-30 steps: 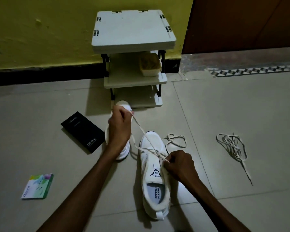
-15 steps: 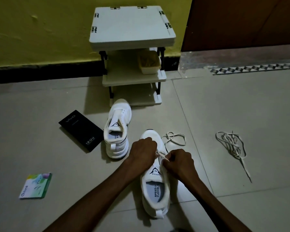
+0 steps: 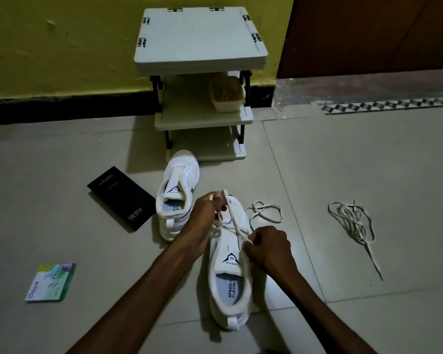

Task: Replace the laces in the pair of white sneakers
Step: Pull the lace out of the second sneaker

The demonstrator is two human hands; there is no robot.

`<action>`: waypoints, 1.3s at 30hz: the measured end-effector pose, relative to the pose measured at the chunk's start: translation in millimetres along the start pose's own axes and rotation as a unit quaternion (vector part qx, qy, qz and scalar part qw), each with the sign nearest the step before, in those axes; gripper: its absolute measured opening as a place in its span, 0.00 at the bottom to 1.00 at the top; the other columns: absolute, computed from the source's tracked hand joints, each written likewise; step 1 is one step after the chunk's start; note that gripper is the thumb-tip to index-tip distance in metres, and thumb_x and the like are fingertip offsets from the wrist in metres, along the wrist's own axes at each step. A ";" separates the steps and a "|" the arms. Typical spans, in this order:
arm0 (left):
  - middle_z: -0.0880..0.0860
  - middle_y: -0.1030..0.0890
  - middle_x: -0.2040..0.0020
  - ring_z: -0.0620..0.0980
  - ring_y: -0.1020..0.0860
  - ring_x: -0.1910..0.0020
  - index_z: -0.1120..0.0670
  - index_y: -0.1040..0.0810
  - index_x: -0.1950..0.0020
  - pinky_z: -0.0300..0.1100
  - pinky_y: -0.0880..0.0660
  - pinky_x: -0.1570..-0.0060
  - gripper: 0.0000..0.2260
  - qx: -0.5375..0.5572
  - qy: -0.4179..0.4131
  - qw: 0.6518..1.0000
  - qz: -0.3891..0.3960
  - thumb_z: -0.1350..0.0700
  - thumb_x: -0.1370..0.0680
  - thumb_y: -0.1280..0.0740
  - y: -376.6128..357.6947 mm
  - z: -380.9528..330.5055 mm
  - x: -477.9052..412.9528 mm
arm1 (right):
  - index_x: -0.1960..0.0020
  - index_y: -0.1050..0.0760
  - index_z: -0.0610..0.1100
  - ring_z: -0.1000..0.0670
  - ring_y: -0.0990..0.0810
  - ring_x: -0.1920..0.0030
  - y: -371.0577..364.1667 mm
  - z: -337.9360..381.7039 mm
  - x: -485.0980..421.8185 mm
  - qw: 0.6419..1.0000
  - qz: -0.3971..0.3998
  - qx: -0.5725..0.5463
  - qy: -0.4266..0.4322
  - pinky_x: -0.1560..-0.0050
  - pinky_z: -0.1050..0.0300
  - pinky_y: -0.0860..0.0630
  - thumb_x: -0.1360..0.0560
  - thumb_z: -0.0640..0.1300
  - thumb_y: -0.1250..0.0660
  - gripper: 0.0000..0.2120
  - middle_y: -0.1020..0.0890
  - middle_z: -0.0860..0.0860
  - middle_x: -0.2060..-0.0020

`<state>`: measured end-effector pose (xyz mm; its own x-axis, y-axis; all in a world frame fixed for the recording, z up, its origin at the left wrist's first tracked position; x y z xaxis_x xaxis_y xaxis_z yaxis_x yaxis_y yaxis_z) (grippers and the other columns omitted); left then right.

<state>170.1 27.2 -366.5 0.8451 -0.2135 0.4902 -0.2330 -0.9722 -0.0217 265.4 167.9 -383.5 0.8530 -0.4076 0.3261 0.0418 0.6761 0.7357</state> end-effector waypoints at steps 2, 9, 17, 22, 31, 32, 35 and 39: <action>0.54 0.22 0.65 0.50 0.26 0.66 0.57 0.24 0.58 0.40 0.31 0.65 0.10 0.034 -0.008 0.999 0.023 0.62 0.19 0.41 -3.6 -4.1 -0.8 | 0.61 0.20 0.44 0.61 0.29 0.71 0.1 0.0 -0.3 1.000 -0.003 0.001 -0.003 0.74 0.70 0.38 0.31 0.45 0.30 0.04 0.24 0.55 0.72; 0.46 0.39 0.79 0.41 0.42 0.82 0.52 0.38 0.66 0.34 0.46 0.82 0.18 0.110 0.049 0.990 0.071 0.59 0.16 0.48 -0.6 -0.9 -16.2 | 0.65 0.22 0.45 0.60 0.27 0.71 13.3 -10.9 8.1 0.998 -0.039 -0.019 -0.033 0.75 0.70 0.37 0.32 0.41 0.31 0.03 0.22 0.54 0.72; 0.50 0.28 0.66 0.51 0.28 0.68 0.53 0.32 0.55 0.40 0.31 0.67 0.10 -0.175 -0.058 0.983 -0.025 0.49 0.18 0.41 14.1 -19.1 -12.1 | 0.64 0.22 0.50 0.62 0.25 0.69 12.8 -8.9 3.4 1.000 -0.011 -0.015 0.007 0.72 0.73 0.33 0.30 0.43 0.30 0.05 0.22 0.58 0.71; 0.53 0.22 0.45 0.56 0.23 0.45 0.52 0.32 0.39 0.45 0.33 0.56 0.14 -0.638 -0.200 0.742 -0.049 0.45 0.19 0.41 5.7 -37.9 11.3 | 0.65 0.24 0.49 0.59 0.23 0.66 -2.3 1.8 2.3 0.999 0.018 -0.032 0.025 0.68 0.66 0.32 0.29 0.48 0.29 0.08 0.21 0.56 0.70; 0.53 0.28 0.37 0.54 0.32 0.36 0.52 0.24 0.40 0.48 0.33 0.40 0.17 -0.599 -0.335 0.725 -0.051 0.58 0.28 0.32 0.7 -48.9 46.4 | 0.52 0.22 0.53 0.59 0.21 0.63 2.8 7.8 -17.9 0.996 0.007 -0.050 0.071 0.59 0.59 0.26 0.28 0.47 0.28 0.06 0.18 0.58 0.59; 0.51 0.30 0.33 0.52 0.34 0.32 0.51 0.27 0.34 0.46 0.36 0.37 0.18 -0.599 -0.310 0.739 0.012 0.53 0.24 0.34 -7.4 -35.5 43.3 | 0.53 0.22 0.52 0.58 0.21 0.62 -1.7 11.1 -20.2 0.997 0.021 -0.029 0.075 0.58 0.58 0.25 0.28 0.48 0.28 0.06 0.18 0.58 0.60; 0.51 0.41 0.22 0.50 0.45 0.23 0.52 0.39 0.23 0.44 0.45 0.28 0.28 -0.654 -0.239 0.704 0.136 0.41 0.20 0.40 -22.0 2.8 27.2 | 0.56 0.21 0.47 0.54 0.20 0.60 -6.6 21.3 -26.2 0.994 0.010 0.052 0.099 0.62 0.61 0.27 0.28 0.47 0.30 0.04 0.18 0.54 0.62; 0.49 0.44 0.21 0.49 0.43 0.23 0.51 0.43 0.21 0.47 0.43 0.26 0.33 -0.647 -0.182 0.724 0.157 0.34 0.21 0.44 -12.8 23.8 6.3 | 0.57 0.19 0.45 0.52 0.20 0.61 0.7 31.4 -30.6 0.988 -0.003 0.114 0.104 0.66 0.64 0.30 0.29 0.45 0.30 0.04 0.17 0.51 0.62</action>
<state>189.9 36.0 -383.8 0.6682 -0.6448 0.3712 -0.4981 -0.0171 0.8670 223.0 161.6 -374.4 0.9423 -0.2613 0.2094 -0.0501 0.5083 0.8597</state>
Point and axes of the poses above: each hand's wrist, its own x-axis away from the middle knuckle, its own y-axis out of the back of the hand, z = x × y, the point moved 9 cm from there along -x, towards the middle knuckle
